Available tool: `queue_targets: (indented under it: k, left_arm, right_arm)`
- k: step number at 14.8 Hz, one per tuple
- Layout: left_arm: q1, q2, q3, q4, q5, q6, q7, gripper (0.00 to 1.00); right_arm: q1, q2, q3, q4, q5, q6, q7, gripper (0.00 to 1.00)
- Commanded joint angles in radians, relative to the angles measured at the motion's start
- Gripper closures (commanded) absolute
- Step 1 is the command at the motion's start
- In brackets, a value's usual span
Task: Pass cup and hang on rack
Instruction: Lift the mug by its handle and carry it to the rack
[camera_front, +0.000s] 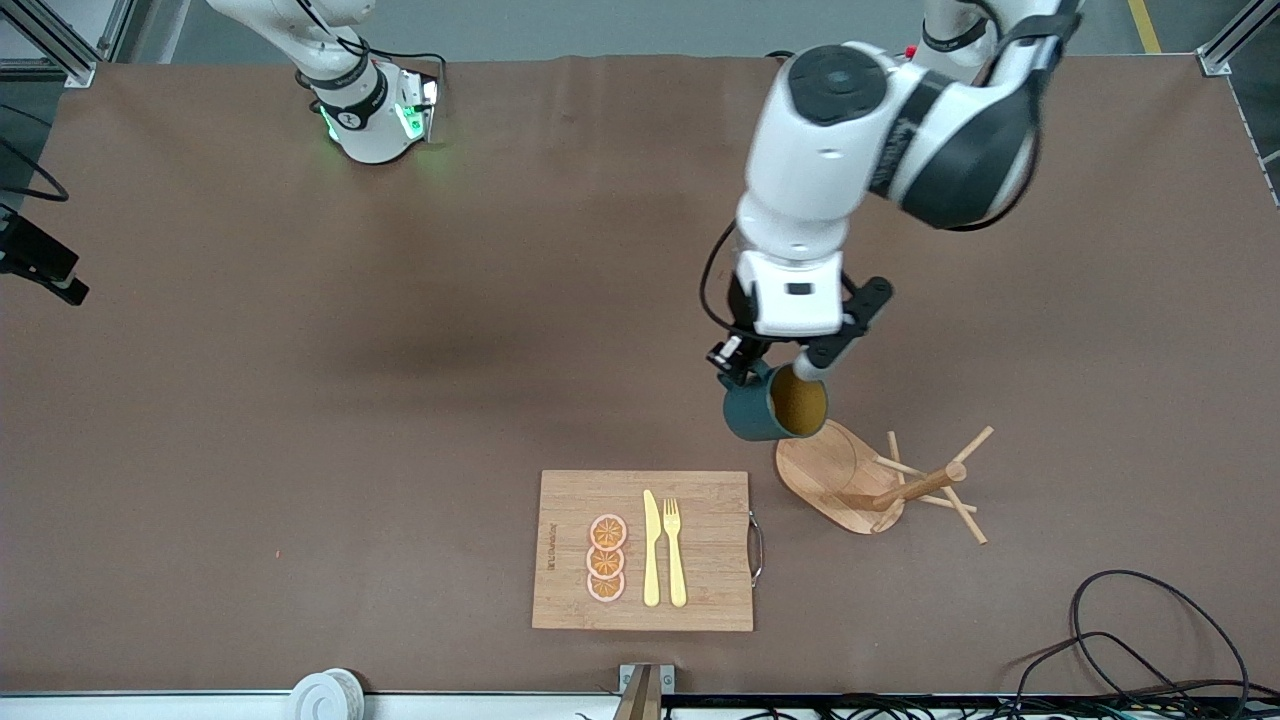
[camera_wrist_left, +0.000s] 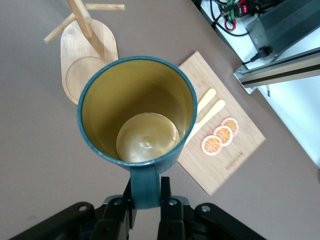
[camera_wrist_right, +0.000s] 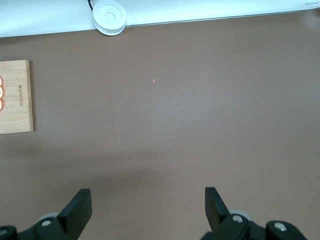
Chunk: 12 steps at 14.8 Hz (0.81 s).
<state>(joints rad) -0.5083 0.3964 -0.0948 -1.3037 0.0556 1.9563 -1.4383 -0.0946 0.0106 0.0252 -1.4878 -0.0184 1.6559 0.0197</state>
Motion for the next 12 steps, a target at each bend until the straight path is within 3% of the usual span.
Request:
queue_targets:
  k: [1, 7, 12]
  left_arm:
    - [0.045, -0.034, -0.006, -0.025, -0.086, -0.005, 0.042, 1.00]
    - [0.138, -0.039, -0.006, -0.023, -0.301, -0.005, 0.128, 1.00]
    - [0.252, -0.025, -0.006, -0.028, -0.595, -0.005, 0.237, 1.00]
  right_arm:
    - [-0.022, 0.005, 0.015, 0.014, 0.002, -0.011, 0.003, 0.00]
    - [-0.022, 0.005, 0.015, 0.014, 0.002, -0.011, 0.003, 0.00]
    - [-0.022, 0.005, 0.015, 0.015, 0.000, -0.011, 0.003, 0.00]
